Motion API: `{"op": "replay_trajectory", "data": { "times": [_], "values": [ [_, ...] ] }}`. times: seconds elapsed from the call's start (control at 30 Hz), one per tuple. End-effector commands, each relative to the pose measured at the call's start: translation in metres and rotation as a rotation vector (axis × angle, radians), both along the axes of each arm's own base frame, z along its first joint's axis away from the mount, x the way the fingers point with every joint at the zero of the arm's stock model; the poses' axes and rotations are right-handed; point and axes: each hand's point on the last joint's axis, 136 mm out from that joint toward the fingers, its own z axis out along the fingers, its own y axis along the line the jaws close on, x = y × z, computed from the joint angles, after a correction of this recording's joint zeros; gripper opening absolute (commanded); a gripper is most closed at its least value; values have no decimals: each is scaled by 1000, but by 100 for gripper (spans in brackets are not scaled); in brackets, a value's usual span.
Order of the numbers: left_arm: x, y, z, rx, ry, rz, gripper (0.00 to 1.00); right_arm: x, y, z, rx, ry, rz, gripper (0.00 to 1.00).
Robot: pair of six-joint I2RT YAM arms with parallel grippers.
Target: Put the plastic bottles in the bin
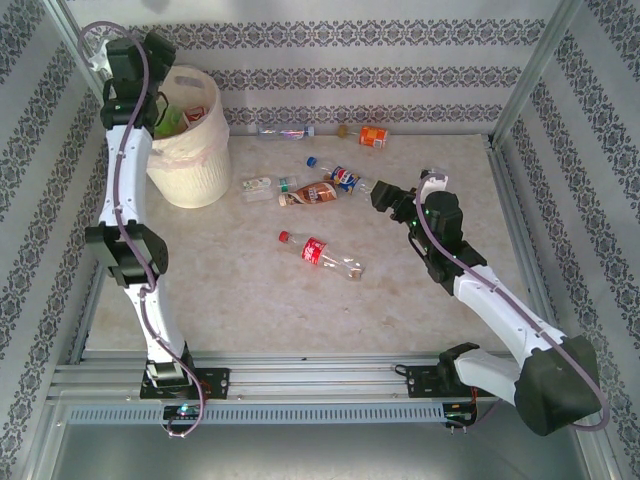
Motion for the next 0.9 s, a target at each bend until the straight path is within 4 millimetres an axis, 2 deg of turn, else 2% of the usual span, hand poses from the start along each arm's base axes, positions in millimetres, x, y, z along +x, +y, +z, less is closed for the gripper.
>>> {"op": "replay_trajectory", "data": {
  "times": [0.0,0.17,0.27,0.37,0.47,0.67,0.87],
  "values": [
    [-13,-32,11,76,4,-87,100,-2,-13,-8,-16,21,-55,98],
    [-40,-81,4,127,0,-188,100,-2,-12,-21,-27,61,-47,98],
    [-60,-107,-8,149,15,-238,100,-2,-10,-28,-40,88,-32,98],
    [-78,-130,-27,156,50,-282,100,-2,-6,-39,-63,127,-9,98],
    [-94,-150,-50,156,98,-319,100,-2,7,-54,-95,165,77,98],
    [-114,-171,-84,112,168,-383,100,-8,45,-84,-111,273,282,98],
    [-123,-175,-107,113,250,-404,100,-47,91,-121,-264,341,551,98]
  ]
}}
